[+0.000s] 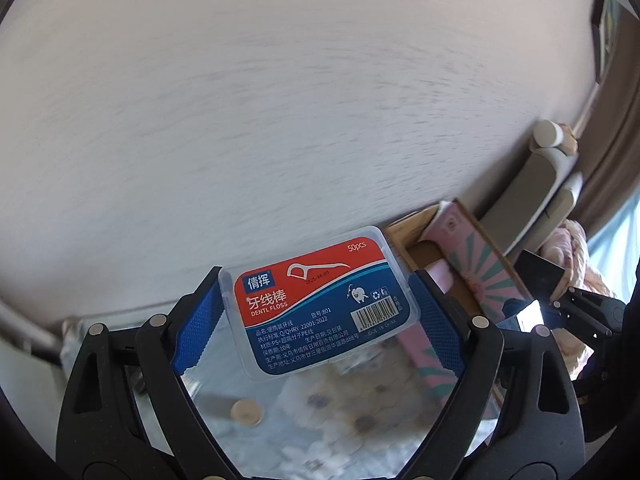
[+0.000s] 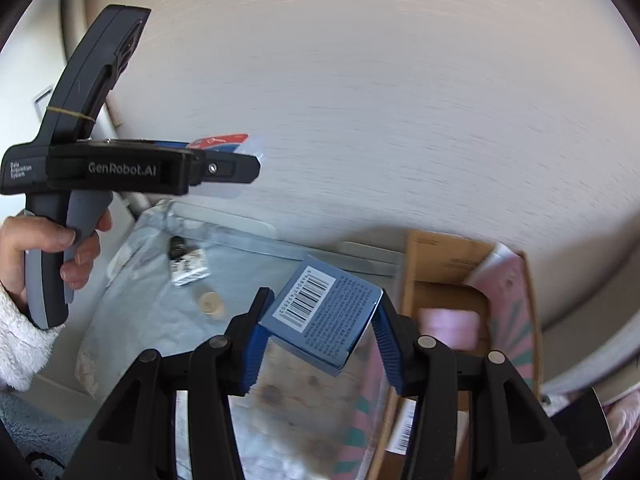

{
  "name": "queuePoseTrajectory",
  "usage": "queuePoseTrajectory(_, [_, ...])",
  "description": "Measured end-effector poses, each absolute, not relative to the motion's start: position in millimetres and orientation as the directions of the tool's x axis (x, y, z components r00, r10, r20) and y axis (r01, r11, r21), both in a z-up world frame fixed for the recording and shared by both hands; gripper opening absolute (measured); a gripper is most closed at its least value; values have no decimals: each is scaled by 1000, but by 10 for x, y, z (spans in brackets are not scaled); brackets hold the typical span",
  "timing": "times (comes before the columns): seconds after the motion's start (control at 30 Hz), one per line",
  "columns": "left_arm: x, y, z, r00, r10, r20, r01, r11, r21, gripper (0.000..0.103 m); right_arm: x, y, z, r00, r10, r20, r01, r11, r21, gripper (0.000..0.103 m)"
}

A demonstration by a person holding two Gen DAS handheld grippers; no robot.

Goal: Organize objects
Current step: 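Carry the floss box and small blue box over the cardboard box, then open both tools to drop the floss box and blue box inside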

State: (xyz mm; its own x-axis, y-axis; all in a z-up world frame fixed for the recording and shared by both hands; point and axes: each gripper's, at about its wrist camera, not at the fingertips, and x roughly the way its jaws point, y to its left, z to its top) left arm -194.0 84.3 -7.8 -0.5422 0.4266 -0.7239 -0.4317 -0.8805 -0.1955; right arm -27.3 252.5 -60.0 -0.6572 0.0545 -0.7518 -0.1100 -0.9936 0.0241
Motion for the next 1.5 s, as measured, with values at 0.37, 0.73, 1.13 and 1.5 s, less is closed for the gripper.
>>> queuePoseTrajectory(0.37, [-2124, 1899, -80, -449, 514, -731, -593, -784, -187, 89, 214, 3147, -596, -613, 176, -770, -301, -953, 22, 45])
queuePoseTrajectory(0.73, [-2153, 2831, -494, -314, 540, -780, -702, -686, -192, 89, 528, 3519, -855, -531, 234, -815, -442, -896, 30, 45])
queuePoseTrajectory(1.13, [-2163, 3356, -1004, -230, 507, -831, -740, -646, -189, 89, 551, 3689, -1245, -470, 194, -861, -475, -878, 62, 45])
queuePoseTrajectory(1.5, [-2226, 3555, -1446, -197, 485, -852, -747, -638, -190, 89, 304, 3862, -1689, -433, 143, -890, -460, -884, 82, 45])
